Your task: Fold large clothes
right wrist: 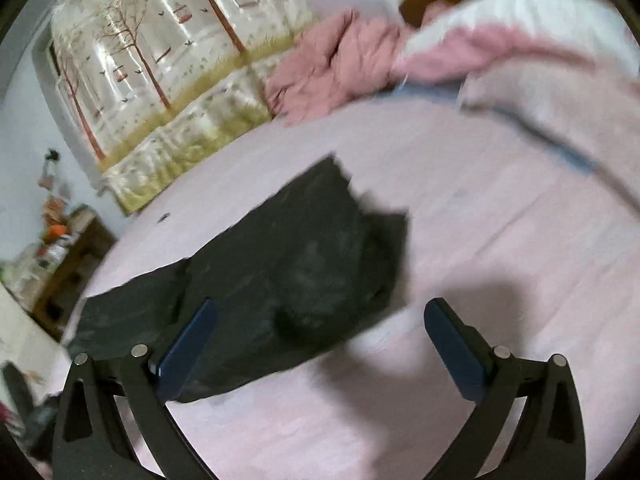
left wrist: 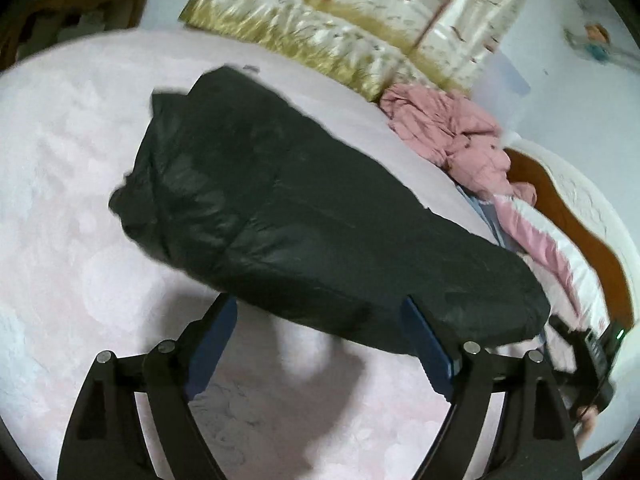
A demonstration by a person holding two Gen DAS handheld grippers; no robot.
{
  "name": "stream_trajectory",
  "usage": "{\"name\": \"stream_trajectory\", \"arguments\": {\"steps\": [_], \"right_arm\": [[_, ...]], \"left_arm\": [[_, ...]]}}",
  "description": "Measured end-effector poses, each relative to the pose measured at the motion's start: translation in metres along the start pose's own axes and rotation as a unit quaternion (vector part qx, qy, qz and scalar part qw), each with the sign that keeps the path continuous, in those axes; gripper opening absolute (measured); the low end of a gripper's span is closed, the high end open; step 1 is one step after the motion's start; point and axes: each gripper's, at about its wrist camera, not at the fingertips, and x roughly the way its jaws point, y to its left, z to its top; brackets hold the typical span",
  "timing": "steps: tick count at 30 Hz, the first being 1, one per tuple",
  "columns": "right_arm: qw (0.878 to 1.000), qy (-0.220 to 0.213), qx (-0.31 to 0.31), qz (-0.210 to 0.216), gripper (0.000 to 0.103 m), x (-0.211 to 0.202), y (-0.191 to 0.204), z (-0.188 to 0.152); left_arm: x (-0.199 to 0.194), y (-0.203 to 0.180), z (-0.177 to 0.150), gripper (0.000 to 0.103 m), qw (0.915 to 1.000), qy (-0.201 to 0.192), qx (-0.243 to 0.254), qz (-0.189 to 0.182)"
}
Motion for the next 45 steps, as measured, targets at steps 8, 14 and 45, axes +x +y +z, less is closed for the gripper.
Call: {"name": "stream_trajectory", "arguments": {"steps": [8,14,45], "right_arm": [[0.985,-0.002,0.150,0.084,0.103,0.068,-0.036,-0.013],[0.984,0.011,0.149,0.092,0.043,0.091,-0.036,0.004],[0.991,-0.097,-0.078,-0.040,0.026,-0.043,-0.006,0.077]], "left_arm": [[0.026,0.018,-0.014,0.086,0.9993,0.030,-0.021,-0.004],[0.020,-0.002,-0.015,0.086,0.9997,0.007,0.016,-0.019],[0.013,-0.036,-0.004,0.017,0.9817,0.072,0.025,-0.174]]}}
